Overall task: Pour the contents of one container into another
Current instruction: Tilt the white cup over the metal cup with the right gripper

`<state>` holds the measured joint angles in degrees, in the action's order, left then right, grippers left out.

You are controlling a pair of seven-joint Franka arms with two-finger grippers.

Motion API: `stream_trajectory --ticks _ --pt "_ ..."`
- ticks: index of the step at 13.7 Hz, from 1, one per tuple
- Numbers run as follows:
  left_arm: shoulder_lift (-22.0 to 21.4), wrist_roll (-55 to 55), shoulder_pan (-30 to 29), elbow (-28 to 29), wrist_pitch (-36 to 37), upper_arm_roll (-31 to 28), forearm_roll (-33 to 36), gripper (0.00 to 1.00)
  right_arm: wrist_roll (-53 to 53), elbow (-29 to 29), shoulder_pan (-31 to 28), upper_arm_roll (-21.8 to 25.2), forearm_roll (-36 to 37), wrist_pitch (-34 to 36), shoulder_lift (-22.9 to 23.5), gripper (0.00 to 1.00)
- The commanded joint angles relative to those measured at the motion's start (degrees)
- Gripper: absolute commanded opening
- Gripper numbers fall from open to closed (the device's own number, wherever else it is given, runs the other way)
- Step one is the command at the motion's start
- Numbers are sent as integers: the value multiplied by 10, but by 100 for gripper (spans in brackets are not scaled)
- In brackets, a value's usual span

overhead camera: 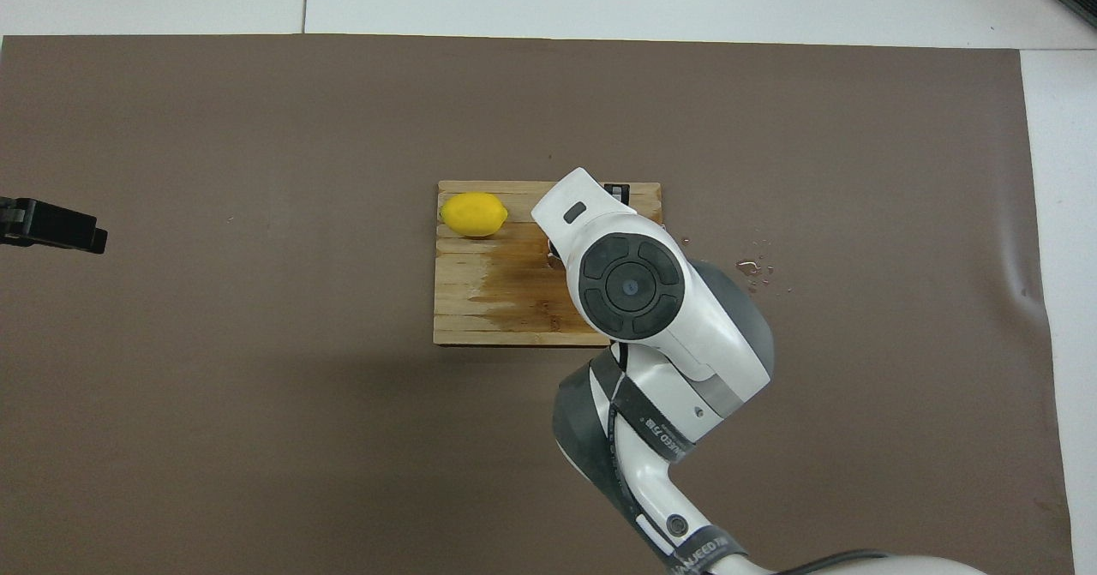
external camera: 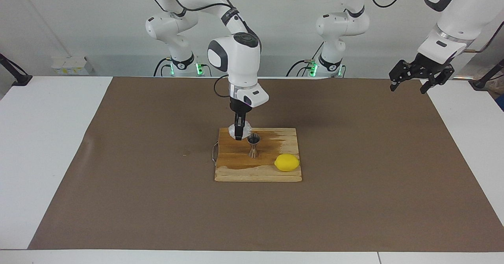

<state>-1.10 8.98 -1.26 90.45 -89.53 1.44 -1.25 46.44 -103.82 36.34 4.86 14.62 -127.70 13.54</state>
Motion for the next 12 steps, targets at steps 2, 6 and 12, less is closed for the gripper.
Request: stream_trajectory --ticks 2,6,12 --pt "-11 1 -9 10 4 8 10 100 -20 13 0 0 8 7 5 0" --pt "-10 1 -9 10 4 8 10 100 -29 15 -5 -3 -5 2 3 0" --pt "-10 1 -9 10 4 8 10 100 -14 13 -14 -2 -87 -12 -13 0"
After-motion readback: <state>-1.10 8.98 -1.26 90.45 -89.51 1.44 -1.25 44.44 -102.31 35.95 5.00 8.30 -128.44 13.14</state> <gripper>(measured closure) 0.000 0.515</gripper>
